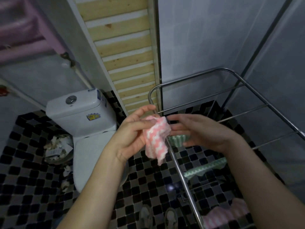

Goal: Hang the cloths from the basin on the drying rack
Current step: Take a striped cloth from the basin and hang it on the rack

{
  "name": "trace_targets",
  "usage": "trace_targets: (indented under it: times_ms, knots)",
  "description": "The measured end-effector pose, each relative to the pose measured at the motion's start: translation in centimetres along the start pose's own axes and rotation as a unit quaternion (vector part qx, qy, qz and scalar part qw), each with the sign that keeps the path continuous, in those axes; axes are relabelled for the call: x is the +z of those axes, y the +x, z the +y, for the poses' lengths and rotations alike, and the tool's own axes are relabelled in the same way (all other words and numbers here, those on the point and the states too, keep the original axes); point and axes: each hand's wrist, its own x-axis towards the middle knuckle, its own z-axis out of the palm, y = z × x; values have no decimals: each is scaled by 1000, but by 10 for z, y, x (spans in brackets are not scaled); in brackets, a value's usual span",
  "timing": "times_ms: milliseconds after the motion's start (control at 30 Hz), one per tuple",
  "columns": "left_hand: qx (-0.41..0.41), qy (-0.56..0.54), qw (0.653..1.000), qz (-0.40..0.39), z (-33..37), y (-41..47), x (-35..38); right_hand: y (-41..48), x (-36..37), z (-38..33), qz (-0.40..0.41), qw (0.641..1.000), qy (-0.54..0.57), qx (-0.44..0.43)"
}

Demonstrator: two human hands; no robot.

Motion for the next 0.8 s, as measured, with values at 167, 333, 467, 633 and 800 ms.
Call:
trace_targets:
  times_ms: [167, 333, 467, 633, 800]
  knots:
    - [62, 9, 996, 61, 1, 2, 5, 15, 29, -1, 27, 990, 132, -44]
    - [143, 242, 943, 176, 5, 13, 2, 24, 32, -10, 135, 970, 183, -90]
    - [196, 422, 867, 176, 9, 24, 9, 32, 31, -22, 172, 968, 134, -125]
    - [132, 370, 918, 43, 21, 37, 26, 33, 18, -37, 152, 976, 56, -148]
    - [169, 346, 916, 114, 27, 53, 31, 29, 2, -48, 211, 965, -69, -137]
